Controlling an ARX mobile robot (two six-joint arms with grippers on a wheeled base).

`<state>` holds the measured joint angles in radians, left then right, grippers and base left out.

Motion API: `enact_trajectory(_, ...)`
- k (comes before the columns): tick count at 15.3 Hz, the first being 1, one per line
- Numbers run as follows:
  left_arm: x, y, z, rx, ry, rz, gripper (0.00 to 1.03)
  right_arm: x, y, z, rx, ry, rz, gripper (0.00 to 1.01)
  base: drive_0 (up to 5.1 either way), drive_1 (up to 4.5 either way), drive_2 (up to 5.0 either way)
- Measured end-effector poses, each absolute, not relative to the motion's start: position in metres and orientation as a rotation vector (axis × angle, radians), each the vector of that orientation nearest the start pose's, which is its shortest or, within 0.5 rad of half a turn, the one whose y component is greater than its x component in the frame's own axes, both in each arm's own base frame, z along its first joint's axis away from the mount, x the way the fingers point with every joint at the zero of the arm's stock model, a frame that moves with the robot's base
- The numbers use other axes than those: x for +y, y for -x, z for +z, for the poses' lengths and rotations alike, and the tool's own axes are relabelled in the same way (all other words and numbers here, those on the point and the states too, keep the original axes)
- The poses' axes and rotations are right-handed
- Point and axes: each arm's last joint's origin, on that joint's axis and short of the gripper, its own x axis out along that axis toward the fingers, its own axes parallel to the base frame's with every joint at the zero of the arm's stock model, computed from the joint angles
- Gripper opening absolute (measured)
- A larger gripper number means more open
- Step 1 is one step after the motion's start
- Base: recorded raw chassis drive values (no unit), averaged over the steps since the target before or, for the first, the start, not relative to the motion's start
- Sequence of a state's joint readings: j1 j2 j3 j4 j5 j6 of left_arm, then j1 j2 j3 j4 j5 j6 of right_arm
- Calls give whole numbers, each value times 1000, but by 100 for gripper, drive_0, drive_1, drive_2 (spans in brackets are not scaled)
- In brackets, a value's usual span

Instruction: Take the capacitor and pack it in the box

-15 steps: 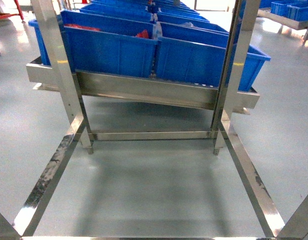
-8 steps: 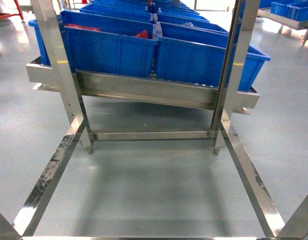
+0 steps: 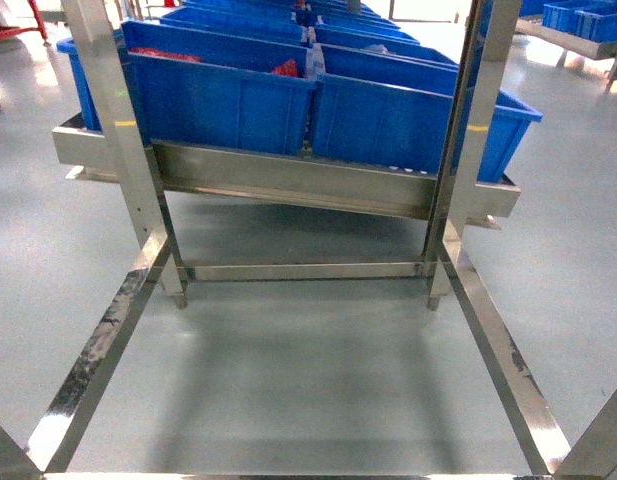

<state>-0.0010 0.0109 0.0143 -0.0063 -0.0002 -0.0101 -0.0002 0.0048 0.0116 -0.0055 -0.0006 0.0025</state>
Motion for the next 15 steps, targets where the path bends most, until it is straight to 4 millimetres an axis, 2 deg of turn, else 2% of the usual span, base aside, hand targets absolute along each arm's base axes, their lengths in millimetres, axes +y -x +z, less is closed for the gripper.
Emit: enact_trajectory(15,0,-98,167,4,10,0,98,0,-97,166,-1,-2,0,98,0,0,0)
